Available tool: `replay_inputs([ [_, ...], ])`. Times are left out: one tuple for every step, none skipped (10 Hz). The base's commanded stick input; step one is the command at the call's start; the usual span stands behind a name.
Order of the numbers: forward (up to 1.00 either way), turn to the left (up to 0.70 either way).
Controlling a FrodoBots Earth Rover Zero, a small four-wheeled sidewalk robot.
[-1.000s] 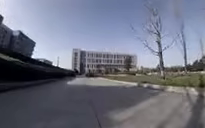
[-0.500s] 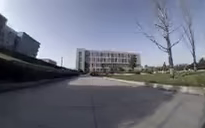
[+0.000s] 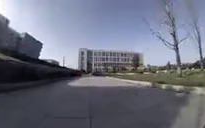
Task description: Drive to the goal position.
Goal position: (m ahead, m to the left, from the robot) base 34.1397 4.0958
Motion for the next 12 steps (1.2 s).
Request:
replay_inputs([
  [1.00, 0.00],
  [1.00, 0.00],
  [1.00, 0.00],
  [1.00, 0.00],
  [1.00, 0.00],
  [1.00, 0.00],
  [1.00, 0.00],
  [1.00, 0.00],
  [1.00, 0.00],
  [1.00, 0.00],
  [1.00, 0.00],
  [1.00, 0.00],
])
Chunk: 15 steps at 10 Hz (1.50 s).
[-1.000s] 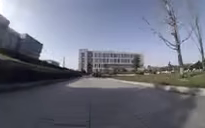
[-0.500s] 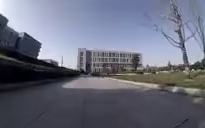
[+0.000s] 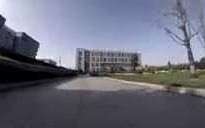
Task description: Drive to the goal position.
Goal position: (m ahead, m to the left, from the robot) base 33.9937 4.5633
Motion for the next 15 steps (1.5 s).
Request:
replay_inputs([
  [1.00, 0.00],
  [1.00, 0.00],
  [1.00, 0.00],
  [1.00, 0.00],
  [1.00, 0.00],
  [1.00, 0.00],
  [1.00, 0.00],
  [1.00, 0.00],
  [1.00, 0.00],
  [1.00, 0.00],
  [1.00, 0.00],
  [1.00, 0.00],
  [1.00, 0.00],
  [1.00, 0.00],
  [1.00, 0.00],
])
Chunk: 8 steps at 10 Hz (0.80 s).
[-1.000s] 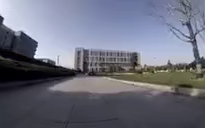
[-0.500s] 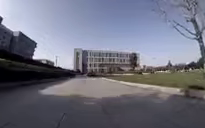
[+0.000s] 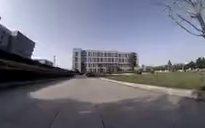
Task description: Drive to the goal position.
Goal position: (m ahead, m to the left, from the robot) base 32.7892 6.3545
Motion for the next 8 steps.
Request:
replay_inputs([
  [1.00, 0.00],
  [1.00, 0.00],
  [1.00, 0.00],
  [1.00, 0.00],
  [1.00, 0.00],
  [1.00, 0.00],
  [1.00, 0.00],
  [1.00, 0.00],
])
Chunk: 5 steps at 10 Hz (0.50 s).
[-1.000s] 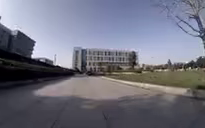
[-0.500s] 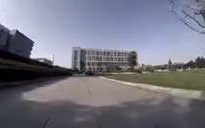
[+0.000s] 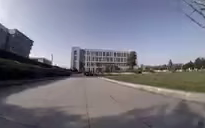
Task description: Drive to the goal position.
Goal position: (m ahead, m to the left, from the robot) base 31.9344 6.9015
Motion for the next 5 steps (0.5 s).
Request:
replay_inputs([
  [1.00, 0.00],
  [1.00, 0.00],
  [1.00, 0.00],
  [1.00, 0.00],
  [1.00, 0.00],
])
